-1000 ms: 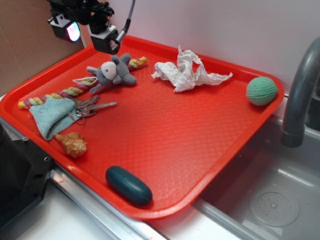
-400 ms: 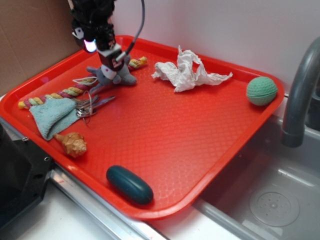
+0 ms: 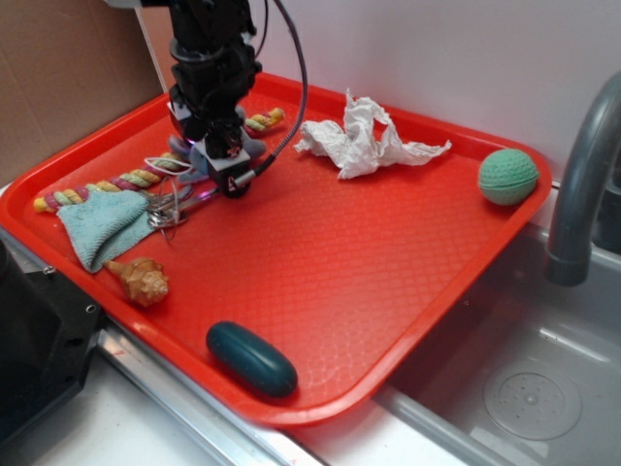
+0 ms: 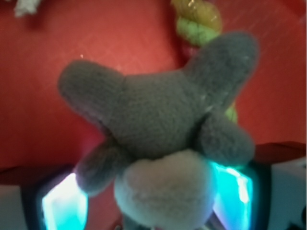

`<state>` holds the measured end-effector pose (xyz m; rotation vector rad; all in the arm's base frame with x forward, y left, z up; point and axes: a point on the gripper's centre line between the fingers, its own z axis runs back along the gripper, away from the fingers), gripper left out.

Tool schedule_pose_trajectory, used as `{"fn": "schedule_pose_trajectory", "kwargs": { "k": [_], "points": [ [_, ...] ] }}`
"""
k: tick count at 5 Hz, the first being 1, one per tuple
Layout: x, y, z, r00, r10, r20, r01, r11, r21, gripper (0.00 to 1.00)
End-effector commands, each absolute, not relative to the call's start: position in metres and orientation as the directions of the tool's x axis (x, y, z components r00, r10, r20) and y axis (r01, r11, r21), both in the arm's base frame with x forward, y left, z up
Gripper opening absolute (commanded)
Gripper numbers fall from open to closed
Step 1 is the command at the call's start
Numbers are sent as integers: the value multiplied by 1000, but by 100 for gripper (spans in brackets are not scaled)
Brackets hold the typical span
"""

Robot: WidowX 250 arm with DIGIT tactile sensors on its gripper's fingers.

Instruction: Grab the gray animal.

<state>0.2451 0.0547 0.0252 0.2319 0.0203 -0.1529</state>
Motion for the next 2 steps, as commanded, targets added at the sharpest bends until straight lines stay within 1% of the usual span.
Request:
{"fn": "schedule_pose_trajectory", "kwargs": {
  "k": [1,2],
  "points": [
    [245,70,44,997,-76,28,67,965,252,0],
    [244,56,93,988,-1,156,-28,982,187,0]
  ]
}}
